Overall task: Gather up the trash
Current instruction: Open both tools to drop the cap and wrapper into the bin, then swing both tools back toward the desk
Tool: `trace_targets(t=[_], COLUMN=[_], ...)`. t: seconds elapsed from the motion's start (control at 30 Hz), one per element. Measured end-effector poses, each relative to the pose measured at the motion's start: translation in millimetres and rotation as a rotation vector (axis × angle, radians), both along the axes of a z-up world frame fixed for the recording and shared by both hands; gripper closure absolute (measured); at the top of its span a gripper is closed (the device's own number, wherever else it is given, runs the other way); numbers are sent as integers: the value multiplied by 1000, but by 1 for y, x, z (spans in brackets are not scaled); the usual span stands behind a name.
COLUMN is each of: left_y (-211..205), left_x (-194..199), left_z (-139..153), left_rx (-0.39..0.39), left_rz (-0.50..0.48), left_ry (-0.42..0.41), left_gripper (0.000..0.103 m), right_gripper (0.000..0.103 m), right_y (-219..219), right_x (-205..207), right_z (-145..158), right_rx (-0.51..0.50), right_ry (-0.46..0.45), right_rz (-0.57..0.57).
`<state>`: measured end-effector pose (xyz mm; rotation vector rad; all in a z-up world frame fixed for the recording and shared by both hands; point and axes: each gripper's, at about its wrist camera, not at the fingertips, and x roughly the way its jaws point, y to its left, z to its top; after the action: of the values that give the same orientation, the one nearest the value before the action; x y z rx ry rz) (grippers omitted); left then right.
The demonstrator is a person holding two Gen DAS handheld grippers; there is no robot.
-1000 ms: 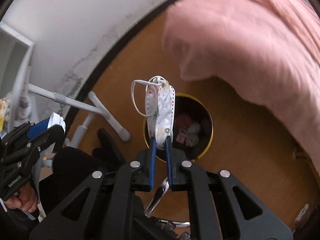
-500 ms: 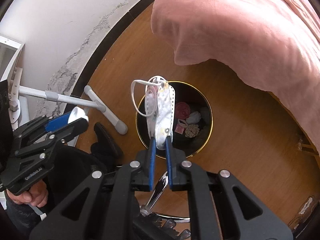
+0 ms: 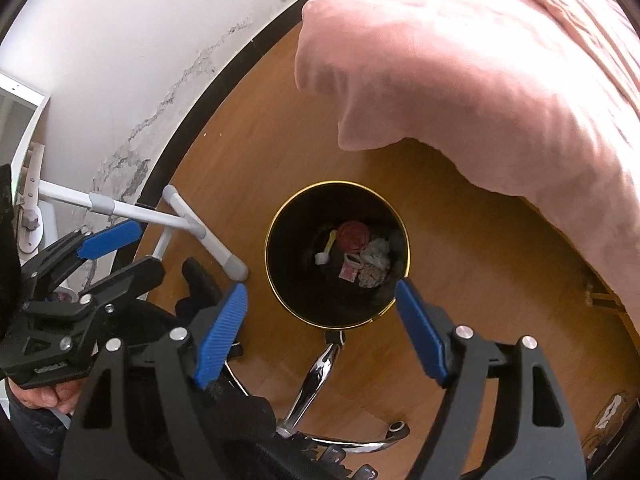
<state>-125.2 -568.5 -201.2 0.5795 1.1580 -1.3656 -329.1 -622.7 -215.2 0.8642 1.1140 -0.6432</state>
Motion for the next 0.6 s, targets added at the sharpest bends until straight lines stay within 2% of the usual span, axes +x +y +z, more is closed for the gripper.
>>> trace_targets(t=[0.13,0.23,0.33,0.43,0.6], left_y=[21,50,101,161,276], left_x=[5,17,41,71,132], left_z=[33,71,119,151,173], left_rx=[-43,-85,-154,-178,-145], left_rz=[32,85,182,308,568], left_ry=[-33,-76,-123,-213,-298], left_gripper=[23,16,12,11,11], right_gripper=[28,28,28,28,28], right_y=[9,20,42,75,156], right_x=[6,20,49,95,199], right_z=[32,68,109,143,172], right_rx=[-64,-138,-208,-257,-269], right_ry=[-12,-37,-92,-156,-245], right_rz=[21,57,128,241,493])
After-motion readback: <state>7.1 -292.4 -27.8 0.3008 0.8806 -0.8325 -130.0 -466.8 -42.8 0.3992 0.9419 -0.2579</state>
